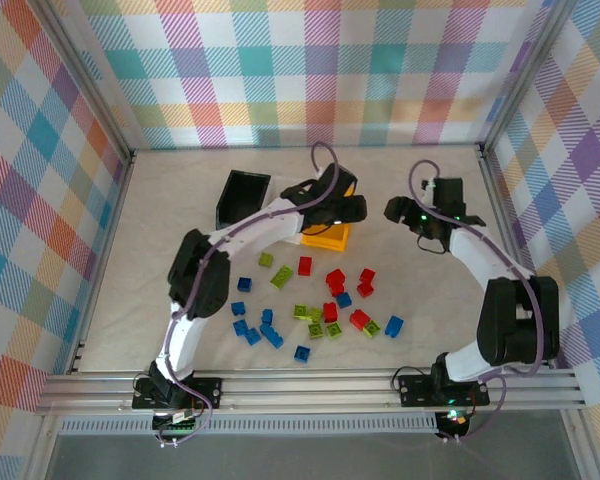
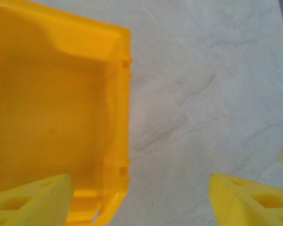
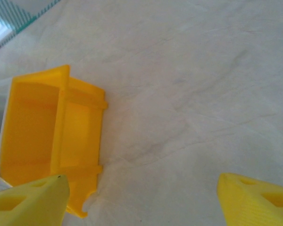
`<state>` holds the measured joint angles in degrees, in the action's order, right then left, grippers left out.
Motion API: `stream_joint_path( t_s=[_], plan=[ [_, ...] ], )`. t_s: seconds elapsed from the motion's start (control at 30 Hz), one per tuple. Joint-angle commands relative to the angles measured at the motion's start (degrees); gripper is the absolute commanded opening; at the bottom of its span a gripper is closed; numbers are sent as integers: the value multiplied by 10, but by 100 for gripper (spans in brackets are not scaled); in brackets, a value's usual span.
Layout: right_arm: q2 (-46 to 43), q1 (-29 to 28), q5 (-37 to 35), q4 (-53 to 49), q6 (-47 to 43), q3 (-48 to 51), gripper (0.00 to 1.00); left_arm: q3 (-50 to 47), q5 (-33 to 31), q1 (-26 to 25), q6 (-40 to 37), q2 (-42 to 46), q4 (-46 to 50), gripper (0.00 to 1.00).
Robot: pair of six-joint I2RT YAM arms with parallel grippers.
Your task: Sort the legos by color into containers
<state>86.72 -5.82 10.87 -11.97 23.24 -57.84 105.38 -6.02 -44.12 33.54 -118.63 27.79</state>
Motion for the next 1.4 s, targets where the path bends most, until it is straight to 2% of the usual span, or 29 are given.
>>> stream_joint_path(
  t_s=[0.0,0.1,0.2,0.3,0.47,0.63,0.77,1.03,1.17,1.37],
  plan=[
    [52,-75,-10,-40,-35,-68,82,-32,-80,10,-21,126,24,83],
    [106,-108,-27,-55,-12,-114,78,-96,-128,28,-22,197,59,87],
    [157,-136,-73,-85,-2,-163,73,-181,-153,57,-22,268,71,90],
    [203,-150,-106,-123,11,-207,67,-267,-151,83,-18,331,66,90],
    [238,-158,-110,-134,22,-228,56,-358,-132,110,-9,415,48,91],
    [263,-161,-116,-162,17,-250,41,-375,-127,127,-12,442,55,92],
    [273,-159,-128,-205,1,-278,33,-376,-114,134,-15,451,57,92],
    [281,-123,-114,-266,-54,-321,16,-380,-112,137,-17,463,59,93],
    [286,-110,-100,-293,-92,-346,0,-381,-112,140,-16,463,57,93],
    [304,-98,-67,-310,-130,-377,0,-382,-107,143,-12,456,53,93]
  ],
)
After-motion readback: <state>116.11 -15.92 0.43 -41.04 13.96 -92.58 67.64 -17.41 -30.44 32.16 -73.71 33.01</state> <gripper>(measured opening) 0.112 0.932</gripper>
